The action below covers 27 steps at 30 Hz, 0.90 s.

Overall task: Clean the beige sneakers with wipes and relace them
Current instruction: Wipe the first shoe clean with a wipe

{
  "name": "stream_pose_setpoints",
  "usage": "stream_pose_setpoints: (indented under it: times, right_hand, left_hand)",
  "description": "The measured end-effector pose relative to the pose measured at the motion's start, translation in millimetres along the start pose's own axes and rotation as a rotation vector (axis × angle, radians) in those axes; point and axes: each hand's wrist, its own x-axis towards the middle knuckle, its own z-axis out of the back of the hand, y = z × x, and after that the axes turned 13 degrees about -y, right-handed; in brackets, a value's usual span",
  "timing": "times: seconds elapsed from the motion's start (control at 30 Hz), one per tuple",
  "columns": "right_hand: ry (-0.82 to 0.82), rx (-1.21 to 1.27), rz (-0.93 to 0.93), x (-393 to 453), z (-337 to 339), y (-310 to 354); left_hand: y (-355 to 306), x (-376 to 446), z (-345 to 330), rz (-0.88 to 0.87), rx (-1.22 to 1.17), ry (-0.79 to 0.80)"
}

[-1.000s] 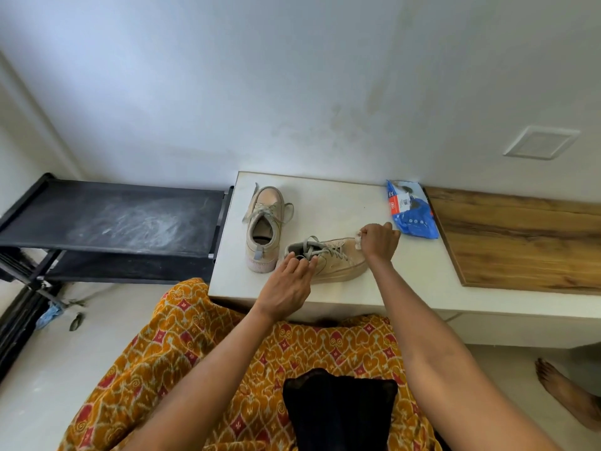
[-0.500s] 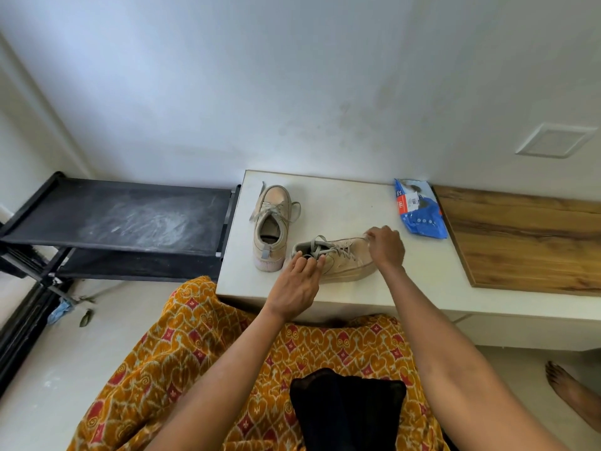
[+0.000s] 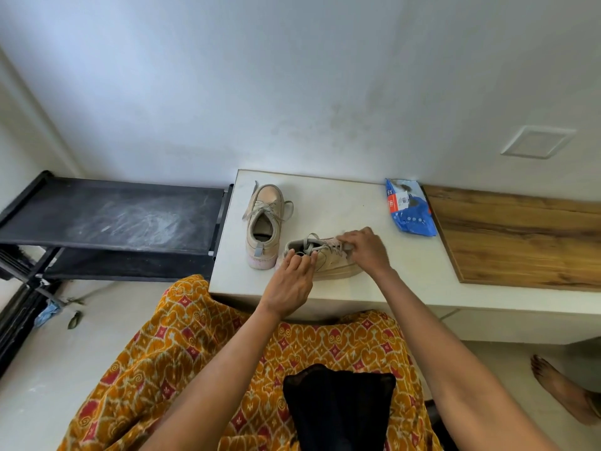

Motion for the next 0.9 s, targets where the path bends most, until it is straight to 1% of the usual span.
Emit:
stream_pose_setpoints:
  times: [0.03,0.1,0.17,0.23,0.3,0.4,0.5,0.57,0.63,0.8,0.83,0.9]
  right_hand:
    - [-0.029,-0.077,-0.033,-3.2,0.4,-7.3]
    - [-0.059,-0.127,-0.087,-3.8,-0.8,-5.9]
    - [-0.02,-0.07,-0.091,-3.8,-4.9,6.9]
    - [0.056,-0.006,-0.083,-10.2,-9.8,14.2]
    - [0.102,-0.019,-0.114,-16.4,-9.1,6.1]
    - [0.121,-0.053,-0.278,-11.3,0.6,-16.1]
    - [0.132,0.108,-0.454,-7.8,5.7,-31.0]
    - [0.07,0.326,-0.558,-16.8,4.1,-37.8]
    - [-0.042,0.51,-0.644,-30.8,-0.5,-36.3]
    - [-0.375,0.606,-0.851,-55.9,-17.6,0.1]
    - [-0.416,0.615,-0.879,-57.9,-20.2,9.4]
    - [-0.433,0.643,-0.886,-59.8,-25.8,32.8]
  left_hand:
    - [0.2,0.3,0.6,-0.004,-0.002,-0.001]
    - [0.2,0.8,0.6,-0.007,-0.003,-0.008]
    - [-0.8,0.5,-0.1,-0.004,0.001,-0.023]
    - [-1.5,0.2,-0.1,0.0,0.005,-0.026]
    - [-0.6,-0.6,0.3,-0.004,0.013,-0.019]
    - [0.0,-0.1,1.1,-0.011,0.028,-0.018]
    - [-0.8,-1.2,-1.7,-0.005,0.039,-0.035]
    - [-1.3,0.2,-0.8,-0.016,0.038,-0.051]
    - [-1.8,3.7,2.5,-0.018,0.046,-0.064]
    - [-1.9,9.2,6.5,0.029,0.011,-0.096]
    - [-2.6,9.1,6.9,0.042,0.003,-0.1]
    - [-4.9,10.1,8.6,0.064,-0.016,-0.106]
